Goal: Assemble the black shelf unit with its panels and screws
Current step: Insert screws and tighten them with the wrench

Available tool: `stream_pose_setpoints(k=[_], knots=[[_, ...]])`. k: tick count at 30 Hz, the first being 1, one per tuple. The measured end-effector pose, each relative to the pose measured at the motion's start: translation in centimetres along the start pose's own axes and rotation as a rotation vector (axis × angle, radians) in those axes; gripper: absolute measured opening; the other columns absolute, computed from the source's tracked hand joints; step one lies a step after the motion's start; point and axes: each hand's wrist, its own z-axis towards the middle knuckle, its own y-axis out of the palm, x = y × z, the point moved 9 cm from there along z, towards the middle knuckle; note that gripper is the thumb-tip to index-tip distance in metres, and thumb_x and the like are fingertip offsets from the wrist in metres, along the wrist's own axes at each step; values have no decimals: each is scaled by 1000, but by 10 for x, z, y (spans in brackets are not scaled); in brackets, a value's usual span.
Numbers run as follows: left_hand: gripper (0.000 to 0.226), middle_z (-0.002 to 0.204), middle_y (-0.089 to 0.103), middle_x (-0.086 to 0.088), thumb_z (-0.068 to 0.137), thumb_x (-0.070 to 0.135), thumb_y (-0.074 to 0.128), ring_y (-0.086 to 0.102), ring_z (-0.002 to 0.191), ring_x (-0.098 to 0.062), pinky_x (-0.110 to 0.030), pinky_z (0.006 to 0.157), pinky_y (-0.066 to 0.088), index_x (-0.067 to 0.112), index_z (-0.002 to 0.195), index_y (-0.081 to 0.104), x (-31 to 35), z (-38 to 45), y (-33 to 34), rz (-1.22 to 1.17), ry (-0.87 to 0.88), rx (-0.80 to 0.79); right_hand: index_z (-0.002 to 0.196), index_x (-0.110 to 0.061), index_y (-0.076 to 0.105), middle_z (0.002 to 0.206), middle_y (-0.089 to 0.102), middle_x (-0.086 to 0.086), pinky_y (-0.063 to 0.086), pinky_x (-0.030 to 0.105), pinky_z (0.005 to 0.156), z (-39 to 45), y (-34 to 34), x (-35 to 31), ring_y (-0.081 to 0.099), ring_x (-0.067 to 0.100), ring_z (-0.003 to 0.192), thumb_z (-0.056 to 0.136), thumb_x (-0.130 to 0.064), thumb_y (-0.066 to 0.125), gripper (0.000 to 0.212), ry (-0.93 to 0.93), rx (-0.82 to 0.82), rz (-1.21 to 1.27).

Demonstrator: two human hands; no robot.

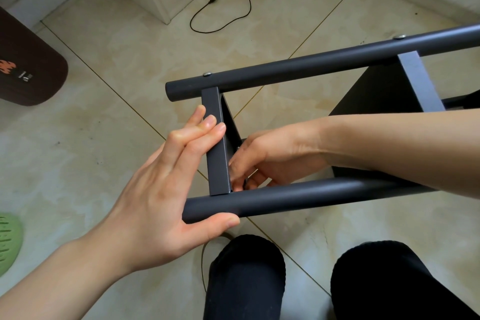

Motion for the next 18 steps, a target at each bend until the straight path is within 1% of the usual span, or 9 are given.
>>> stream_pose_setpoints(k=[2, 4, 6, 8, 9, 12, 14, 16, 18], knots=[[92, 152, 24, 10, 82, 61, 58, 11, 155, -12, -27, 119, 24, 17, 155, 26, 0, 0, 0, 4, 0, -1, 75, -14, 66, 72, 62, 1, 42, 28, 69, 1, -2, -1, 52, 13, 68, 95, -18, 56, 22, -16, 23, -23], [92, 152, 24, 11, 81, 61, 58, 11, 155, -12, -27, 119, 24, 17, 155, 26, 0, 0, 0, 4, 0, -1, 72, -14, 67, 68, 62, 0, 42, 26, 67, 1, -4, 0, 51, 12, 65, 96, -22, 57, 27, -14, 52, -60], [92, 152, 23, 12, 81, 61, 58, 11, 155, -12, -26, 120, 22, 18, 155, 25, 0, 0, 0, 0, 2, -1, 76, -14, 69, 69, 63, -1, 42, 25, 67, 0, -6, 1, 52, 12, 65, 98, -27, 55, 29, 4, 55, -69], [91, 152, 23, 11, 82, 61, 58, 11, 155, -12, -26, 120, 21, 18, 155, 24, 0, 0, 0, -1, 4, 1, 87, -12, 68, 74, 63, 0, 41, 26, 69, -1, -4, 0, 51, 12, 66, 95, -26, 55, 20, 14, 23, -23], [91, 152, 23, 11, 82, 61, 58, 11, 155, -12, -26, 120, 22, 18, 155, 25, 0, 0, 0, -2, 3, 1, 89, -12, 67, 76, 63, 0, 40, 27, 70, -2, -2, -1, 51, 12, 67, 91, -22, 57, 14, 12, -2, 5], [91, 152, 23, 13, 81, 61, 58, 11, 155, -11, -28, 118, 24, 19, 155, 24, 0, 0, 0, 1, 1, 3, 78, -14, 67, 78, 63, 2, 40, 29, 73, -3, 1, -2, 51, 12, 68, 81, -17, 63, 5, -7, -35, 32], [91, 151, 23, 13, 82, 61, 57, 10, 155, -11, -29, 117, 25, 19, 155, 24, 0, 0, 0, 3, 3, 3, 75, -14, 66, 74, 62, 2, 40, 30, 72, -1, 0, 0, 51, 13, 68, 84, -17, 63, 10, -11, -14, 11], [91, 151, 23, 13, 82, 61, 58, 11, 155, -11, -29, 116, 26, 19, 155, 24, 0, 0, 0, 4, 4, 3, 74, -13, 66, 68, 61, 1, 41, 28, 70, 1, -3, 1, 51, 13, 66, 93, -17, 59, 21, -11, 24, -20], [92, 151, 23, 13, 81, 61, 58, 11, 155, -11, -27, 117, 25, 18, 155, 25, 0, 0, 0, 2, 2, 3, 76, -13, 66, 69, 61, 0, 42, 27, 70, 1, -4, 2, 52, 13, 67, 96, -22, 57, 24, 1, 34, -38]])
